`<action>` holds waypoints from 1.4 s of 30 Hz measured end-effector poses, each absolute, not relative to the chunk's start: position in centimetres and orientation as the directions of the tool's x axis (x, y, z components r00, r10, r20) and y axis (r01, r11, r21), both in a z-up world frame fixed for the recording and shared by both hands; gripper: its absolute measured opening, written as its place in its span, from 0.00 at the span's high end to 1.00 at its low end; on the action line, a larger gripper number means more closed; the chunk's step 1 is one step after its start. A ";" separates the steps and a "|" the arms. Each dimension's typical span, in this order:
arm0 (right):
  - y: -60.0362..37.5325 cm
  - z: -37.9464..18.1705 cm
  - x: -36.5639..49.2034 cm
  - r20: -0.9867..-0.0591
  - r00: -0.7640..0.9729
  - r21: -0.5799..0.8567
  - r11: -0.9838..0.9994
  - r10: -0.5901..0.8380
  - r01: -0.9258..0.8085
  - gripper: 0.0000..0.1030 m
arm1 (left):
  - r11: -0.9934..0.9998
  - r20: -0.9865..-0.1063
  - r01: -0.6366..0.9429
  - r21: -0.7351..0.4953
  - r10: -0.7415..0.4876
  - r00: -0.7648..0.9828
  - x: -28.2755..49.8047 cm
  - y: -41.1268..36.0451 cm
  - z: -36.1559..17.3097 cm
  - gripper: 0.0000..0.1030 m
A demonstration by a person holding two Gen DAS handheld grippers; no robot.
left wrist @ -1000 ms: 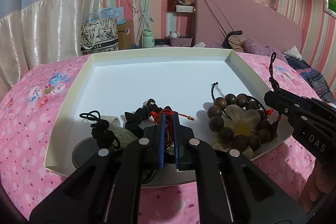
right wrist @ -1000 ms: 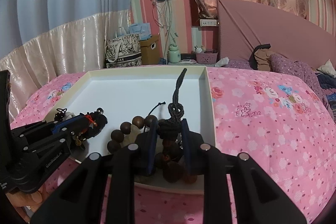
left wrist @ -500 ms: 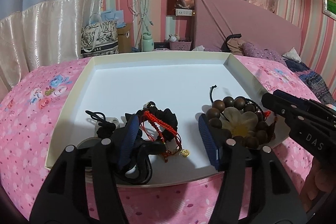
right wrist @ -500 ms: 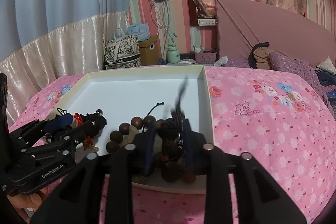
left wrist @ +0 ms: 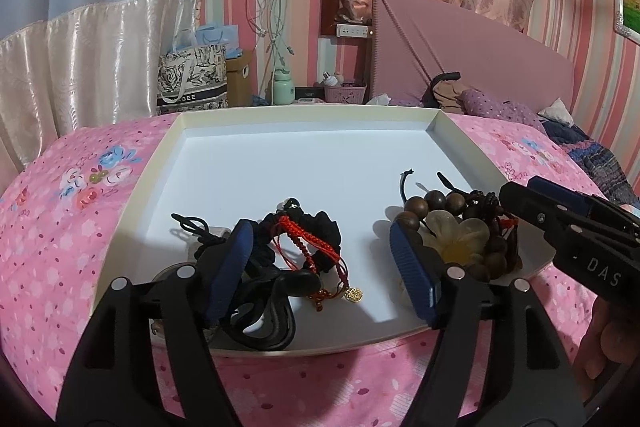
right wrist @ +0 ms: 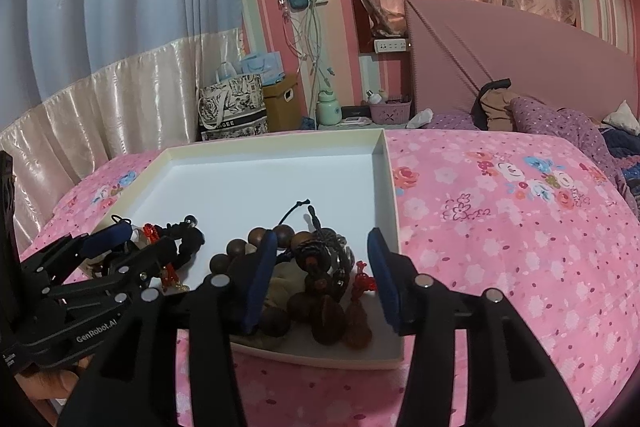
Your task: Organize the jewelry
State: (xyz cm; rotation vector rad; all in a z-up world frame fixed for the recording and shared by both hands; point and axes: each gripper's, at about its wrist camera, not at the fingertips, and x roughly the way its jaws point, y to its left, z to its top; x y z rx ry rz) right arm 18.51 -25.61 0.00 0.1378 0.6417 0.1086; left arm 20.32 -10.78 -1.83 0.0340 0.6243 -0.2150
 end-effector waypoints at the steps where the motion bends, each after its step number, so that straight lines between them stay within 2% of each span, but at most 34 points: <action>1: -25.6 0.0 18.5 -0.589 0.795 0.162 0.985 0.144 -0.058 0.54 | 0.977 -0.583 0.210 -0.033 -0.190 0.790 20.3 -10.8 -1.8 0.31; 42: -25.8 0.0 18.4 -0.587 0.795 0.179 0.982 0.151 -0.054 0.54 | 0.978 -0.584 0.207 -0.040 -0.191 0.789 20.5 -10.5 -1.8 0.30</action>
